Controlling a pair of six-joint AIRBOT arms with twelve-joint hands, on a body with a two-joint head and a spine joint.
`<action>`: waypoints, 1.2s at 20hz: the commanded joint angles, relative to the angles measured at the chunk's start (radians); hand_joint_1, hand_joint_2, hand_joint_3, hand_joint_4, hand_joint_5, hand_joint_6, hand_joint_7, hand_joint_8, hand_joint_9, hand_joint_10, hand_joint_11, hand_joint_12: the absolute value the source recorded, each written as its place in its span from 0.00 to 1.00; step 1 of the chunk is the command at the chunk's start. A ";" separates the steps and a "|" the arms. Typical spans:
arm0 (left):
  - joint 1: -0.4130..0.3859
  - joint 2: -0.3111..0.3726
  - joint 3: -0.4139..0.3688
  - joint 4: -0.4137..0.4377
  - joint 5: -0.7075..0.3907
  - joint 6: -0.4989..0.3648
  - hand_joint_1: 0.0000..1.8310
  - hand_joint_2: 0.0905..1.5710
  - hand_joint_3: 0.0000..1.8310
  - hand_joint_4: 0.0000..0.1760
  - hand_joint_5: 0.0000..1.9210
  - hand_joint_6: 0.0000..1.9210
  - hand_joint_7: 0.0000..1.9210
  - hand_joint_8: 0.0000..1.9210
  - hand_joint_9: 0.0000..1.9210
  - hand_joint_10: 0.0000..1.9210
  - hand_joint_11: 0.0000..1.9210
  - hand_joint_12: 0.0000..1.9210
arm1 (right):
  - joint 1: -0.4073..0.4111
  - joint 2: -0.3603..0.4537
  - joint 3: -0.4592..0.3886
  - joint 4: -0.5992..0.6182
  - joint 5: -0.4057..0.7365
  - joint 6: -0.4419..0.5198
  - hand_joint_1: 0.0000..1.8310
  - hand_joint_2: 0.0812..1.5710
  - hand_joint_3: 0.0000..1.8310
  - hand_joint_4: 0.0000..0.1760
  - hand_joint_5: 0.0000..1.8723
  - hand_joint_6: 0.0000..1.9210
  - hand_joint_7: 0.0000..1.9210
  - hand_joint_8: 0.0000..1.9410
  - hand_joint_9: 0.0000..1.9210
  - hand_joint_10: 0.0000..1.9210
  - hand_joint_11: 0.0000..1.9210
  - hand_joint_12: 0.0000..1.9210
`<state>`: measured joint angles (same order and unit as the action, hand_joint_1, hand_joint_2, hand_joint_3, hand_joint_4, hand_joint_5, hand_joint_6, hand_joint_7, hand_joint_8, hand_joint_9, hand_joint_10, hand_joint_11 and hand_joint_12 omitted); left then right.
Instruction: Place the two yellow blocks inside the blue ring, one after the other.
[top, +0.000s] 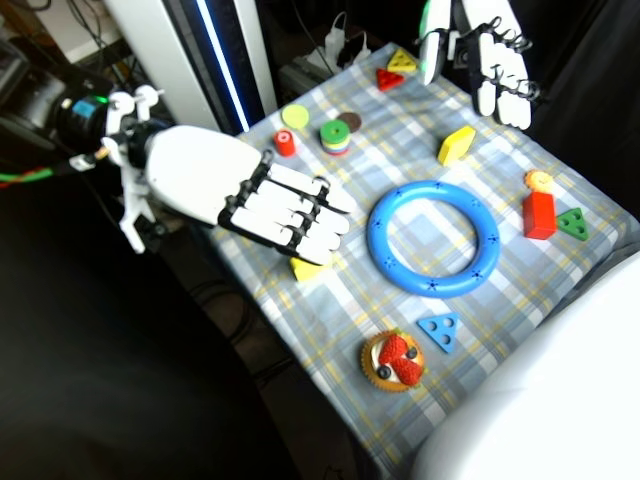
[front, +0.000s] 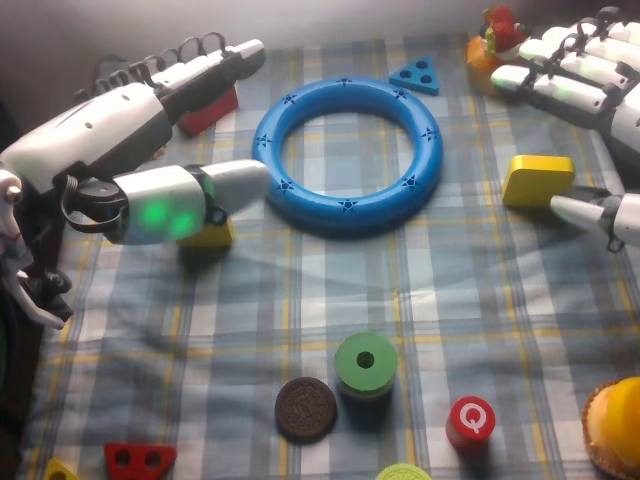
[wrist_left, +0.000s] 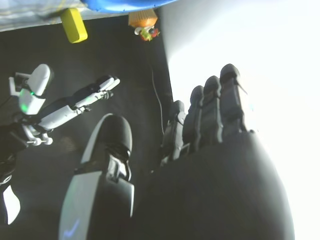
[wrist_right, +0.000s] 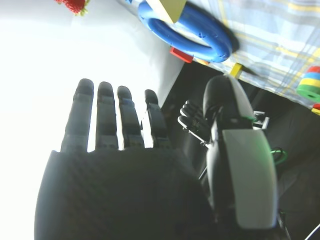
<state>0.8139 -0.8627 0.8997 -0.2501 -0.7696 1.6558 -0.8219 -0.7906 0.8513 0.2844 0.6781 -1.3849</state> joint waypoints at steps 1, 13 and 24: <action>-0.017 -0.003 0.006 0.009 -0.111 -0.002 0.18 0.77 0.01 0.25 0.00 0.00 0.00 0.00 0.00 0.00 0.00 0.00 | 0.004 0.003 -0.002 -0.007 0.131 0.001 0.24 0.81 0.01 0.07 0.00 0.00 0.00 0.00 0.00 0.00 0.00 0.00; -0.021 -0.056 0.078 -0.172 0.036 0.172 0.54 0.63 0.00 0.27 0.05 0.00 0.07 0.01 0.03 0.01 0.00 0.00 | -0.015 0.013 -0.005 0.029 0.161 0.002 0.24 0.80 0.00 0.04 0.00 0.00 0.00 0.00 0.00 0.00 0.00 0.00; -0.022 -0.116 0.135 -0.353 0.117 0.390 0.61 0.69 0.00 0.00 0.41 0.04 0.45 0.06 0.38 0.10 0.02 0.79 | -0.022 0.013 -0.004 0.035 0.166 0.008 0.21 0.81 0.00 0.06 0.00 0.00 0.00 0.00 0.00 0.00 0.00 0.00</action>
<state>0.8028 -0.9760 1.0286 -0.6205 -0.5602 2.0449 -0.8474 -0.7792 0.8471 0.3290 0.7216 -1.3819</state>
